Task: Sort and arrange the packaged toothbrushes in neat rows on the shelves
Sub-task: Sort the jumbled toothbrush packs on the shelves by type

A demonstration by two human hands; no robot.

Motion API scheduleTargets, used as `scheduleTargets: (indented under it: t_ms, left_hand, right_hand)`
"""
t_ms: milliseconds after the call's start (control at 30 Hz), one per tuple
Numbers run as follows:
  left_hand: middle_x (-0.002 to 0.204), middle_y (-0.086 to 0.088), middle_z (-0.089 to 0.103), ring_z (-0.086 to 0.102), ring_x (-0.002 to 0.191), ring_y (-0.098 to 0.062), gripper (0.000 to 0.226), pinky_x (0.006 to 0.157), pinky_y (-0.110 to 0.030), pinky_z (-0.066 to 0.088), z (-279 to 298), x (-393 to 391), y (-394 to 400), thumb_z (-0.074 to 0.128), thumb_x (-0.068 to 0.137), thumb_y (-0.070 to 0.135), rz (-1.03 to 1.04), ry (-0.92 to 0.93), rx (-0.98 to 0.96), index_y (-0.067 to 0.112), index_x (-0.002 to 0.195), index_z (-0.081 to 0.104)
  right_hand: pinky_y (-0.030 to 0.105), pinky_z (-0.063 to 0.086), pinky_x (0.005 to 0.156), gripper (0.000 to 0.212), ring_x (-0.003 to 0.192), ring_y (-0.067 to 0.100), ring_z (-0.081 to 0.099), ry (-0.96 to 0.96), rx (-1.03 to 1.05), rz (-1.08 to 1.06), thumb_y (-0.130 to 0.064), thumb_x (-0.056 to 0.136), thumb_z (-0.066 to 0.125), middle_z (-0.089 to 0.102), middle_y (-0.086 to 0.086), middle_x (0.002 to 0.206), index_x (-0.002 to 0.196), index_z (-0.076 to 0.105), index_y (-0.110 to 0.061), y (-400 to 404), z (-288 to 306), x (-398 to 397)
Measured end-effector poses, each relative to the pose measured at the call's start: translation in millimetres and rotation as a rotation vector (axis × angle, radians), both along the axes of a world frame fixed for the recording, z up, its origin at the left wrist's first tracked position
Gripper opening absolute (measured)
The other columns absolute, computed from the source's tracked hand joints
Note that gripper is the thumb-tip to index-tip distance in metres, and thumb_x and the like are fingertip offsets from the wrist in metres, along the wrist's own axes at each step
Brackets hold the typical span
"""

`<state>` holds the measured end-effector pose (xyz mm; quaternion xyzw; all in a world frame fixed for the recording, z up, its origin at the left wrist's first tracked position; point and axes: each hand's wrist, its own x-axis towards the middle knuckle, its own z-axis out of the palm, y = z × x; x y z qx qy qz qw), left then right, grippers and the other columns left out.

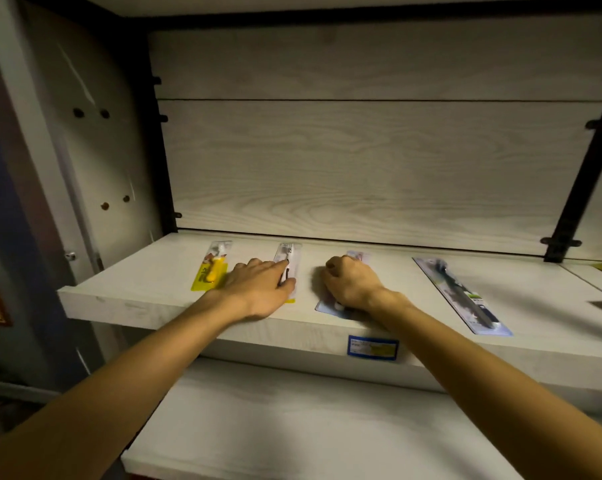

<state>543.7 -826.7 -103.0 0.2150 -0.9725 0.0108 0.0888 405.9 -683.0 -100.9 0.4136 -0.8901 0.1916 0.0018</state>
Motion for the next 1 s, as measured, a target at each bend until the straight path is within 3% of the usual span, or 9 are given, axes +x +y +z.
scheduleTargets:
  t_ms: [133,267,367,467,600,700,867,1000]
  left_hand:
    - [0.150,-0.013,0.046,0.047,0.131,-0.033,0.067,0.097,-0.043,0.039,-5,-1,9,0.022,0.100,0.057,0.078,-0.052,0.060,0.020,0.156,0.024]
    - [0.165,-0.011,0.020,0.025,0.149,-0.029,0.078,0.117,-0.046,0.023,-3,-6,19,0.014,0.098,0.066,0.153,-0.099,0.161,0.018,0.160,0.008]
    - [0.168,-0.006,0.003,0.003,0.155,-0.023,0.078,0.122,-0.045,0.005,0,-8,32,0.013,0.098,0.067,0.181,-0.044,0.205,0.022,0.160,-0.001]
    - [0.168,0.002,-0.006,-0.006,0.155,-0.016,0.072,0.123,-0.042,-0.002,5,-9,54,0.017,0.102,0.060,0.066,0.041,0.169,0.021,0.161,0.000]
    - [0.168,0.000,-0.001,-0.001,0.155,-0.019,0.067,0.125,-0.040,0.003,13,-15,115,0.022,0.105,0.054,-0.053,0.077,0.122,0.020,0.161,0.008]
    - [0.166,-0.007,0.017,0.017,0.151,-0.024,0.062,0.122,-0.040,0.015,18,-25,176,0.034,0.104,0.046,-0.149,0.165,-0.024,0.017,0.157,0.024]
    - [0.150,-0.004,0.043,0.040,0.136,-0.025,0.049,0.109,-0.037,0.031,12,-35,281,0.043,0.101,0.040,-0.304,0.312,-0.135,0.018,0.145,0.043]
    - [0.137,0.003,0.055,0.049,0.126,-0.020,0.041,0.100,-0.034,0.037,0,-48,368,0.047,0.100,0.039,-0.386,0.334,-0.081,0.022,0.136,0.053]
  right_hand:
    - [0.034,0.046,0.086,0.026,0.105,0.032,0.062,-0.019,-0.007,0.069,-0.027,0.103,0.041,0.064,0.005,0.089,0.094,0.065,-0.019,11,0,-19]
    - [0.038,0.045,0.101,0.037,0.116,0.033,0.058,0.053,-0.032,0.130,-0.034,0.105,0.043,0.063,0.013,0.127,0.125,0.064,-0.011,31,4,-29]
    - [0.043,0.054,0.088,0.048,0.098,0.027,0.067,0.079,-0.082,0.099,-0.053,0.102,0.039,0.069,0.006,0.116,0.123,0.065,-0.020,53,13,-29]
    - [0.042,0.053,0.088,0.050,0.104,0.028,0.065,0.121,-0.176,0.082,-0.054,0.103,0.036,0.069,0.008,0.121,0.120,0.068,-0.020,88,22,-30]
    - [0.040,0.044,0.100,0.049,0.128,0.028,0.050,0.326,-0.088,0.031,-0.050,0.104,0.037,0.055,0.008,0.141,0.134,0.059,-0.018,160,20,-40]
    - [0.038,0.039,0.103,0.049,0.133,0.025,0.043,0.471,-0.033,-0.013,-0.050,0.103,0.037,0.053,0.006,0.141,0.136,0.055,-0.019,229,17,-47]
    - [0.038,0.044,0.101,0.047,0.128,0.024,0.049,0.566,0.002,0.068,-0.046,0.103,0.039,0.054,0.004,0.141,0.140,0.051,-0.020,351,17,-39]
    - [0.036,0.055,0.083,0.032,0.107,0.019,0.061,0.548,0.003,0.158,-0.038,0.101,0.046,0.063,-0.002,0.123,0.125,0.060,-0.022,453,9,-22]
